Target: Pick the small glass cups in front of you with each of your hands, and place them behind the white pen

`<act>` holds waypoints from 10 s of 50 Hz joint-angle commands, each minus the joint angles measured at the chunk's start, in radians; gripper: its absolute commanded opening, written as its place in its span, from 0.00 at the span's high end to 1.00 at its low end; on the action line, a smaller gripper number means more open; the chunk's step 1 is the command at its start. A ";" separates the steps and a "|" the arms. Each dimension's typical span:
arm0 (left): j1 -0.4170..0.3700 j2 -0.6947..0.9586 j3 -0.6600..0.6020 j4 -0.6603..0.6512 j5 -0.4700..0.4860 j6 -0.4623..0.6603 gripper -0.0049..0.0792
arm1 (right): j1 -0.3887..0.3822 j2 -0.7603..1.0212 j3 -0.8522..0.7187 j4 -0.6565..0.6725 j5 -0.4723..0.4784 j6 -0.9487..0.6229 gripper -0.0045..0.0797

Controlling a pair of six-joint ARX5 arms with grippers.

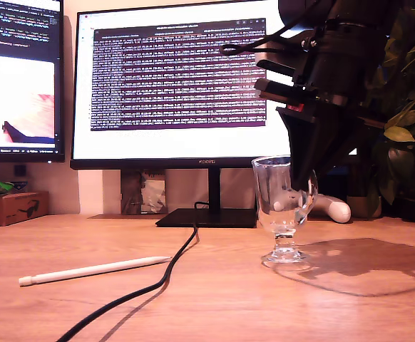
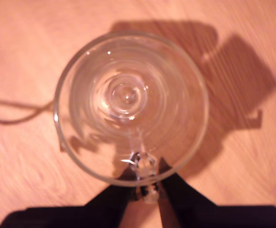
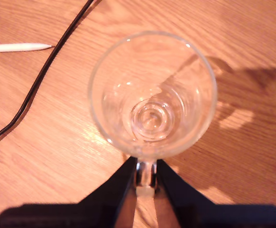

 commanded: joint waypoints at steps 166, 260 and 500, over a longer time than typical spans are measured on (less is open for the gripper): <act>-0.351 -0.228 0.011 0.143 0.083 0.701 0.97 | 0.240 0.372 0.476 0.204 -0.046 -0.111 0.96; -0.351 -0.228 0.011 0.145 0.146 0.692 0.97 | 0.234 0.514 0.613 -0.005 -0.049 -0.077 0.85; -0.396 -0.465 -0.211 0.138 0.316 0.991 0.72 | -0.022 0.369 0.880 -0.424 -0.165 -0.115 0.96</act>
